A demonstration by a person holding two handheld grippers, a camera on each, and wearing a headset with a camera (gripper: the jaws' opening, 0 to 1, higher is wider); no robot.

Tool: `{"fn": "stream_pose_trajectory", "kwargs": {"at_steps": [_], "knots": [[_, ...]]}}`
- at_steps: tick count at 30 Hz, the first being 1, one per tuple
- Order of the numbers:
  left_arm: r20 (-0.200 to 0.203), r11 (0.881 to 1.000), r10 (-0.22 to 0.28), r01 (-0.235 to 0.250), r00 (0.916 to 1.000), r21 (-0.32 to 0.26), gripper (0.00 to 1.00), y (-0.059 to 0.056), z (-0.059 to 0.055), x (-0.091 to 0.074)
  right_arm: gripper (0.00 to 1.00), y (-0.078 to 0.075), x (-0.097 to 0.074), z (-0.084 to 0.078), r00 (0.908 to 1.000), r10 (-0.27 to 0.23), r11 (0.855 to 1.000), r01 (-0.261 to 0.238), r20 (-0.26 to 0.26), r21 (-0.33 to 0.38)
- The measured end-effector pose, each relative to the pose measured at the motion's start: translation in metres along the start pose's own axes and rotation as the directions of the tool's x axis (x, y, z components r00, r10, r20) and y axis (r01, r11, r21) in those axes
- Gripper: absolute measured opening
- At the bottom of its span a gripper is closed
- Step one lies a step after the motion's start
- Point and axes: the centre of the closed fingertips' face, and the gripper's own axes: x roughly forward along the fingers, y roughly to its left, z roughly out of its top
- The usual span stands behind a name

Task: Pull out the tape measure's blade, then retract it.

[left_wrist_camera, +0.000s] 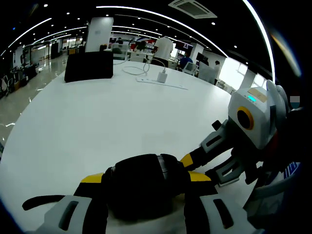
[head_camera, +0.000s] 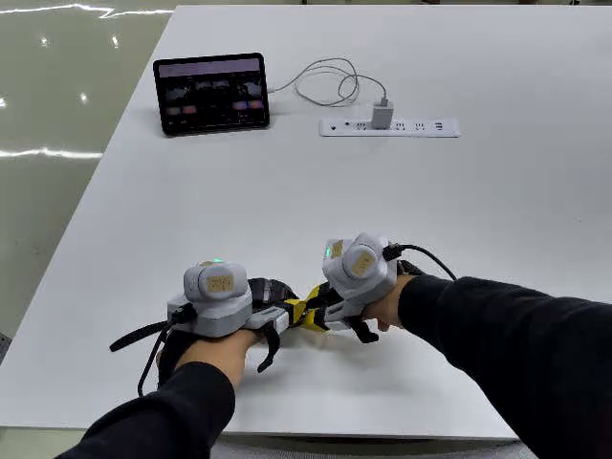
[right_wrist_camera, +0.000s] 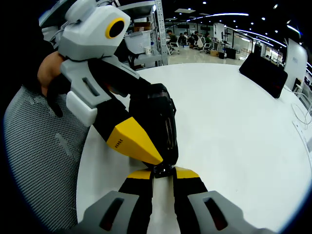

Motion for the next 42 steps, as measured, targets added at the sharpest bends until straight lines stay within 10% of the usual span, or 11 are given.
{"fn": "stream_pose_trajectory", "kwargs": {"at_steps": [22, 34, 42], "knots": [[-0.024, 0.999, -0.027, 0.027, 0.9993, 0.023, 0.62, -0.001, -0.001, 0.001, 0.13, 0.0, 0.002, -0.001, 0.9995, -0.006, 1.0, 0.005, -0.03, -0.014], [-0.009, 0.999, -0.031, 0.031, 0.9995, -0.016, 1.0, 0.009, 0.003, -0.001, 0.33, -0.006, -0.007, -0.005, 0.999, -0.014, 1.0, 0.014, -0.043, 0.003], [0.019, 0.997, -0.083, 0.083, 0.9963, 0.006, 1.0, 0.002, 0.012, -0.004, 0.57, 0.001, -0.013, -0.006, 0.9988, 0.029, 0.998, -0.026, -0.041, 0.053]]}}
